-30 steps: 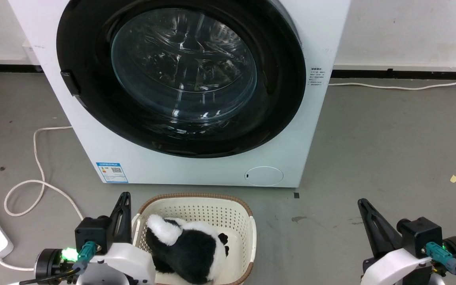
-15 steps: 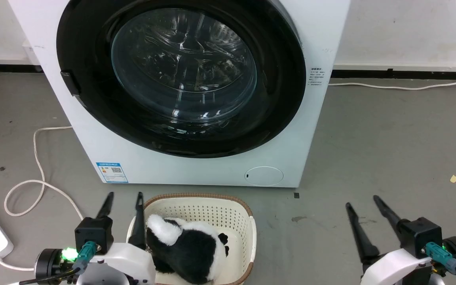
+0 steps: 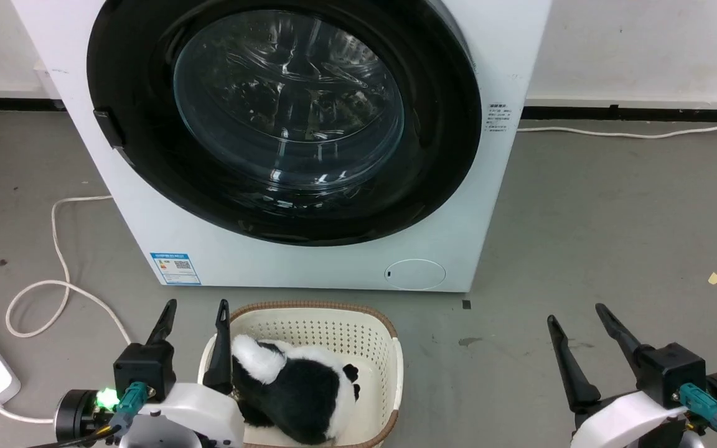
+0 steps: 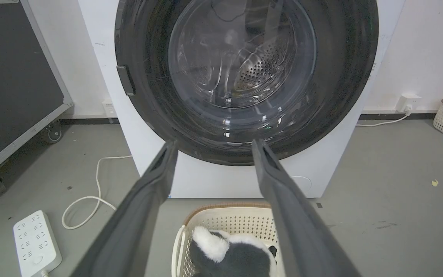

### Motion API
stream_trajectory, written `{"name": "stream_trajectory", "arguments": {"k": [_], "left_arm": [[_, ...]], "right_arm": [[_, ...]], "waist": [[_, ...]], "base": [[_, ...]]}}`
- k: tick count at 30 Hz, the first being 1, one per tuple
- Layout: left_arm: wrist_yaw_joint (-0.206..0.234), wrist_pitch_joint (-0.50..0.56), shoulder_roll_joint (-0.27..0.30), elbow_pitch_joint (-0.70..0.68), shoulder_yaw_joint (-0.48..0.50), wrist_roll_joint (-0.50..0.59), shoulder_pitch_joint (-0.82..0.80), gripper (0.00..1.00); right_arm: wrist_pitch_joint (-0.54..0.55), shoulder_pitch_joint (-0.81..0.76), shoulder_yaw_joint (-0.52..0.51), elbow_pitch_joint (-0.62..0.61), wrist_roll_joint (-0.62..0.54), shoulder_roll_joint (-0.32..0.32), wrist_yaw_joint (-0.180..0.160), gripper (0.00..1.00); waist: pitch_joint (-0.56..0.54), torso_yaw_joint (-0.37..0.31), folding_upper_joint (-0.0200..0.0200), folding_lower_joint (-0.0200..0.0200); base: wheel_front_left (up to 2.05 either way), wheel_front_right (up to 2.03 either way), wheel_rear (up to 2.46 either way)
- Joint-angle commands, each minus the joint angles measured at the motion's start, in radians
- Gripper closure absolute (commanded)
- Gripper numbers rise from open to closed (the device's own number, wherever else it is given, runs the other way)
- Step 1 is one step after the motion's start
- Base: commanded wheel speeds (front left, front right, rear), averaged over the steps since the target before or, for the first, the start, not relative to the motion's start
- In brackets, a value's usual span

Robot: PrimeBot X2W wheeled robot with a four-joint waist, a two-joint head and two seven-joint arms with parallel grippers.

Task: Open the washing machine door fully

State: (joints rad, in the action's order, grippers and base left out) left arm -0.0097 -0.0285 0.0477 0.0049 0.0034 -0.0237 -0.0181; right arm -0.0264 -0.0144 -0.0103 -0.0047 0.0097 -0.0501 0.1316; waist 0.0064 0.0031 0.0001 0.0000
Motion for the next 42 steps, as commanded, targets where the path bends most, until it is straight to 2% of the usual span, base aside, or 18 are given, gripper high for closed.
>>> {"name": "stream_trajectory", "arguments": {"k": [1, 16, 29, 30, 31, 32, 42], "left_arm": [[-0.004, -0.009, 0.001, -0.001, 0.0, -0.007, 0.005, 0.0], [-0.021, -0.04, 0.021, -0.022, 0.003, -0.057, -0.015, 0.0], [-0.035, -0.067, 0.039, -0.032, 0.013, -0.098, -0.038, 0.0], [-0.036, -0.069, 0.04, -0.032, 0.013, -0.101, -0.04, 0.0], [-0.037, -0.071, 0.041, -0.033, 0.013, -0.104, -0.043, 0.0], [-0.038, -0.073, 0.042, -0.033, 0.014, -0.108, -0.045, 0.0], [-0.049, -0.094, 0.055, -0.035, 0.011, -0.143, -0.063, 0.0]], "right_arm": [[-0.011, -0.009, -0.002, -0.004, 0.003, 0.0, 0.0, 0.0], [-0.042, 0.033, 0.003, -0.025, 0.02, 0.0, 0.0, 0.0], [-0.039, 0.132, -0.034, -0.044, 0.123, 0.0, 0.0, 0.0], [-0.037, 0.141, -0.039, -0.042, 0.133, 0.0, 0.0, 0.35], [-0.035, 0.15, -0.044, -0.041, 0.142, 0.0, 0.0, 0.75], [-0.032, 0.159, -0.049, -0.039, 0.152, 0.0, 0.0, 1.0], [-0.02, 0.287, -0.087, 0.036, 0.345, 0.0, 0.0, 1.0]], "waist": [[0.002, 0.001, -0.0001, 0.0], [0.058, 0.028, -0.0001, 0.0], [0.109, 0.055, -0.0001, 0.0], [0.113, 0.057, -0.0001, 0.0], [0.117, 0.06, -0.0001, 0.0], [0.121, 0.062, -0.0001, 0.0], [0.166, 0.078, -0.0001, 0.0]], "base": [[0.0, 0.0, 0.0], [0.0, 0.0, 0.0], [0.0, 0.0, 0.0], [0.0, 0.0, 0.0], [0.0, 0.0, 0.0], [0.0, 0.0, 0.0], [0.0, 0.0, 0.0]]}}
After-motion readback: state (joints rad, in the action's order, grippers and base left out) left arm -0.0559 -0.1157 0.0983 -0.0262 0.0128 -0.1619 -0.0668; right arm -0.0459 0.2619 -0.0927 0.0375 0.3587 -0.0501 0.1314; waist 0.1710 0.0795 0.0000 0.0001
